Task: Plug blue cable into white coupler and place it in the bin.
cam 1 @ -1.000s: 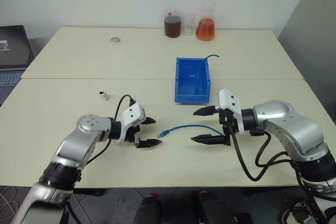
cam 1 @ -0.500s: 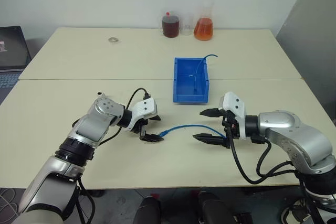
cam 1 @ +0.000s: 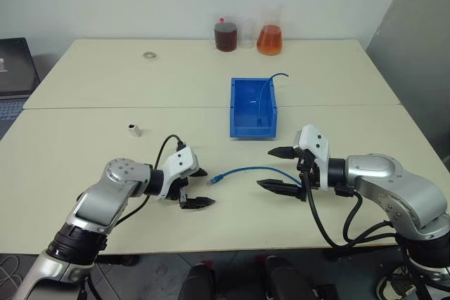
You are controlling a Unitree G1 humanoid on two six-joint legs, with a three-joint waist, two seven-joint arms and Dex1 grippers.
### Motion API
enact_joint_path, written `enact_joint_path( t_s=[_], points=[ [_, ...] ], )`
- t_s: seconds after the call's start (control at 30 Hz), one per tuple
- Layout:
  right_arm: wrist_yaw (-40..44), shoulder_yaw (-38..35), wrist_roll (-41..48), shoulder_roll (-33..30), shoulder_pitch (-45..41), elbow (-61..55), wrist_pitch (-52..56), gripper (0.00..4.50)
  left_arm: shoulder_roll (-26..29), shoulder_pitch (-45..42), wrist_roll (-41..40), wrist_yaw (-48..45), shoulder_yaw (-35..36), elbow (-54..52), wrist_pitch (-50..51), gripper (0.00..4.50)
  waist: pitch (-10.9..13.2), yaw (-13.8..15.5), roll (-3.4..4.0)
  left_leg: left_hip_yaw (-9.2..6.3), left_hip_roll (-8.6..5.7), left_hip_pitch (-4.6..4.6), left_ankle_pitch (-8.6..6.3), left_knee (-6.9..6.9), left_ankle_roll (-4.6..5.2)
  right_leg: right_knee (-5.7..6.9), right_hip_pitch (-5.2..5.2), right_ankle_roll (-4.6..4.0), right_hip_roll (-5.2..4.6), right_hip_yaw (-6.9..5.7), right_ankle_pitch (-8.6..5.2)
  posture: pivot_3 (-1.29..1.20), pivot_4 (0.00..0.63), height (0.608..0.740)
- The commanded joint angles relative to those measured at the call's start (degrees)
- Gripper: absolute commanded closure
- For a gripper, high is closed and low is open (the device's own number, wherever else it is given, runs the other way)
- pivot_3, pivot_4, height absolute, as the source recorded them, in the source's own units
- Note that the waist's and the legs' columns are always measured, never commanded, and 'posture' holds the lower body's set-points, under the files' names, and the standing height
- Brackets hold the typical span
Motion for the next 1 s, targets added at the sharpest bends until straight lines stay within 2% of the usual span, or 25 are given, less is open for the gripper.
enact_joint_path(
  t_s=[0.03, 0.13, 0.3, 0.33, 0.6, 0.87, 0.9, 0.97, 1.0],
  points=[
    [-0.3, -0.6, 0.6, 0.1, -0.2, -0.7, -1.0, 0.02, -1.7, 1.6, 0.4, 1.7, 0.8, 4.8, -5.1, 0.0, 0.0, 0.0, 0.04, 0.0, 0.0, 0.02, 0.0, 0.0, 0.0, 0.01, 0.01, 0.03, 0.0, 0.0, -0.01, 0.0, 0.15, 0.74],
    [-0.2, -0.3, 0.5, 0.0, -0.3, -0.6, -1.3, 0.02, -3.9, 1.5, -1.2, 1.5, 1.8, 7.6, -7.9, 0.0, 0.0, 0.2, 0.06, 0.03, -0.01, 0.08, 0.01, 0.01, 0.02, 0.07, 0.05, 0.07, 0.0, 0.04, -0.04, 0.0, 0.15, 0.74],
    [0.0, -0.3, 0.5, -0.3, -0.4, -0.6, -1.3, 0.02, -3.9, 2.2, -1.4, 0.2, 1.2, 8.6, -9.0, 0.0, -0.1, 0.6, 0.05, 0.04, -0.02, 0.1, 0.02, 0.05, 0.03, 0.14, 0.06, 0.07, 0.0, 0.05, -0.04, 0.0, 0.15, 0.74],
    [0.0, -0.3, 0.5, -0.4, -0.4, -0.6, -1.3, 0.0, -3.6, 2.6, -1.9, -0.5, 1.1, 8.0, -8.7, 0.38, -0.1, 0.6, 0.05, 0.05, -0.02, 0.1, 0.02, 0.05, 0.03, 0.14, 0.06, 0.07, 0.0, 0.07, -0.04, 0.0, 0.15, 0.74],
    [0.0, -0.1, 0.1, -0.4, -0.5, -0.1, -1.5, 0.0, -2.8, 3.6, -4.5, -2.1, 1.7, 5.7, -7.0, 1.88, -0.1, 0.7, 0.06, 0.08, -0.02, 0.14, 0.02, 0.01, 0.03, 0.13, 0.05, 0.04, 0.0, 0.1, -0.04, 0.0, 0.15, 0.74],
    [-0.1, -0.1, 0.6, -0.3, 0.0, -0.5, -1.3, 0.0, -4.7, 3.9, -3.2, 1.2, 1.2, 7.3, -7.5, 3.73, -0.1, 0.8, 0.06, 0.09, -0.02, 0.14, 0.02, 0.01, 0.03, 0.13, 0.05, 0.05, 0.0, 0.1, -0.05, 0.0, 0.15, 0.74],
    [-0.1, -0.1, 0.7, -0.3, 0.2, -0.7, -1.2, 0.0, -5.3, 3.7, -2.7, 2.1, 1.0, 7.6, -7.7, 3.82, -0.1, 0.8, 0.06, 0.09, -0.02, 0.14, 0.02, 0.01, 0.03, 0.13, 0.05, 0.05, 0.0, 0.11, -0.05, 0.0, 0.15, 0.74],
    [-0.2, 0.0, 0.7, -0.3, 0.4, -0.9, -1.2, 0.0, -6.4, 3.6, -2.1, 3.3, 0.6, 7.7, -7.9, 4.27, -0.1, 0.9, 0.07, 0.09, -0.03, 0.14, 0.02, 0.02, 0.03, 0.12, 0.05, 0.05, 0.0, 0.11, -0.05, 0.0, 0.15, 0.74],
    [-0.3, 0.0, 0.7, -0.2, 0.5, -1.0, -1.2, 0.0, -6.8, 3.6, -1.9, 3.6, 0.4, 7.5, -7.9, 4.29, -0.1, 0.9, 0.07, 0.09, -0.03, 0.14, 0.02, 0.03, 0.03, 0.13, 0.05, 0.04, -0.01, 0.11, -0.04, 0.0, 0.15, 0.74]
  ],
)
